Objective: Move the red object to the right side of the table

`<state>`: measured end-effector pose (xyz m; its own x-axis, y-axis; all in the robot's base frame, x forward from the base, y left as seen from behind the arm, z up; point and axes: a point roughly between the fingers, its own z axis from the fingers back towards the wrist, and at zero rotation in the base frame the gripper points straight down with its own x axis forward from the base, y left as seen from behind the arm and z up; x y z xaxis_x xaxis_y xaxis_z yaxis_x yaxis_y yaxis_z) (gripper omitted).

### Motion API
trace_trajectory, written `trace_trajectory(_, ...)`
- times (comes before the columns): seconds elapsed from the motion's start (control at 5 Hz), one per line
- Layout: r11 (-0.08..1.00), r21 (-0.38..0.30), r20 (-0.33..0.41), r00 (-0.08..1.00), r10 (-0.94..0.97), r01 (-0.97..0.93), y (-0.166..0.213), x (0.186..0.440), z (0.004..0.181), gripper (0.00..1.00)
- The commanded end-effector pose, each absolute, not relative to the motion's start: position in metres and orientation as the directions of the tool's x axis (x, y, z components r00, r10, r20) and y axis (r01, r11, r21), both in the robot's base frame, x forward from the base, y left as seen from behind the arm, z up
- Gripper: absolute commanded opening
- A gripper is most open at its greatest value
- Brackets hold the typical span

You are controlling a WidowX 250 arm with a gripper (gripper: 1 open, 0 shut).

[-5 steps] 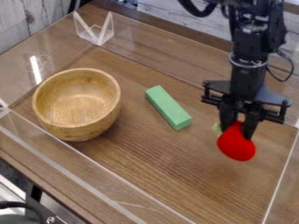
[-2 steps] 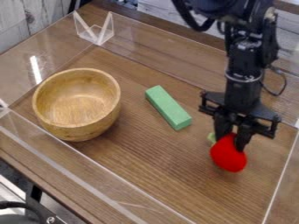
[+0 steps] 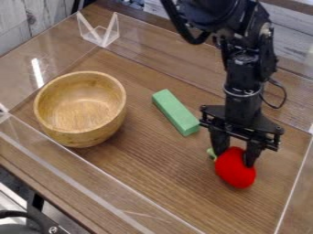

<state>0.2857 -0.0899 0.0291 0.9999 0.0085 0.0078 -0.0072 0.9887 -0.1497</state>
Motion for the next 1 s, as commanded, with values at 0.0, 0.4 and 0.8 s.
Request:
trace_trajectory(0.0, 0.989, -0.137, 0.033, 0.997, 0.066, -0.061, -0.083, 0.292, 0.024, 0.00)
trace_trajectory(0.4, 0.991, -0.131, 0.031, 1.000, -0.001, 0.005, -0.086, 0.295, 0.033, 1.00)
trace_trajectory(0.8, 0.988, -0.142, 0.034, 0.997, 0.066, -0.060, -0.077, 0.291, 0.059, 1.00)
